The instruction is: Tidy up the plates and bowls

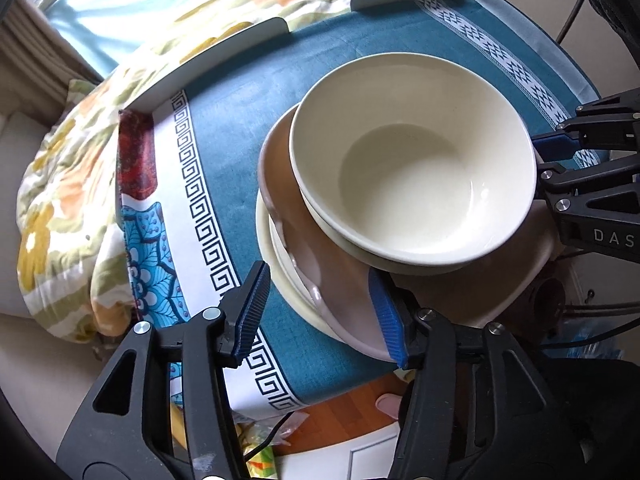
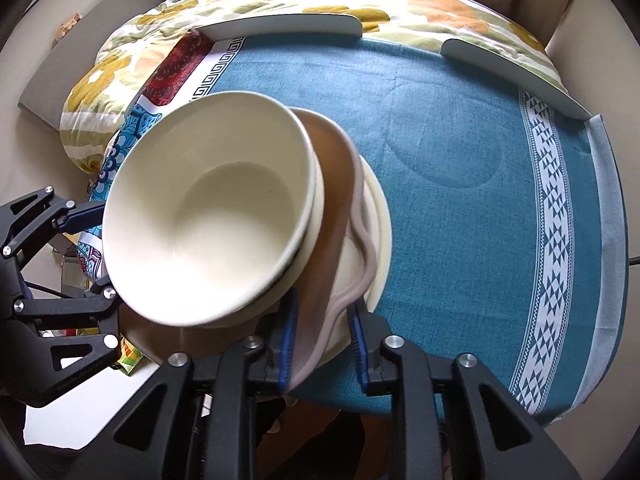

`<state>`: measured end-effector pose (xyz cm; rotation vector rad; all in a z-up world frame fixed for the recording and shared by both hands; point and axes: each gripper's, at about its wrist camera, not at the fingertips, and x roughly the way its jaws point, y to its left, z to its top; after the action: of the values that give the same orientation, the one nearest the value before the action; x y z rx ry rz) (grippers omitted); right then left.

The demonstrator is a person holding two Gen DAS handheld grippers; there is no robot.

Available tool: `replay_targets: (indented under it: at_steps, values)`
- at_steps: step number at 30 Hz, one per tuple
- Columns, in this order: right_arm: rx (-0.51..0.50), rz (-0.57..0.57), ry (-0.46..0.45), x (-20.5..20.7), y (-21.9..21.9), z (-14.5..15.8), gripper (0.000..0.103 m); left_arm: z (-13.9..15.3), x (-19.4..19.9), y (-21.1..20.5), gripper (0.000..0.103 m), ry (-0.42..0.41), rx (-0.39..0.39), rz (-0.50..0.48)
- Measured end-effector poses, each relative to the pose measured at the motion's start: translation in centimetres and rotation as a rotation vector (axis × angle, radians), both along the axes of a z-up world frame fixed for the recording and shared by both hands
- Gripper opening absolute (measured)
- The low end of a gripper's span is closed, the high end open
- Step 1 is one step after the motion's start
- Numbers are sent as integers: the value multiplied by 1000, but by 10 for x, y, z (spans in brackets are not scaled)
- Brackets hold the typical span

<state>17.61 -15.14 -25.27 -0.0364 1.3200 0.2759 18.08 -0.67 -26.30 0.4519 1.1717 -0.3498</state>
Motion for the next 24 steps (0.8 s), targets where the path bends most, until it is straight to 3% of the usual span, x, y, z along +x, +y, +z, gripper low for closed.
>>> replay_targets:
  at_steps: [4, 15, 19, 24]
  values:
    - [-2, -33, -4, -5, -7, 10, 40, 11, -3, 2, 48, -15, -11, -3]
    - [30, -109, -84, -35, -22, 52, 40, 44, -27, 19, 48, -69, -45, 56]
    - [66, -100, -147, -55, -26, 82, 40, 74, -49, 22, 48, -114, -82, 114]
    - [102, -107, -274, -94, -39, 131, 40, 133, -91, 18, 48, -221, -158, 194]
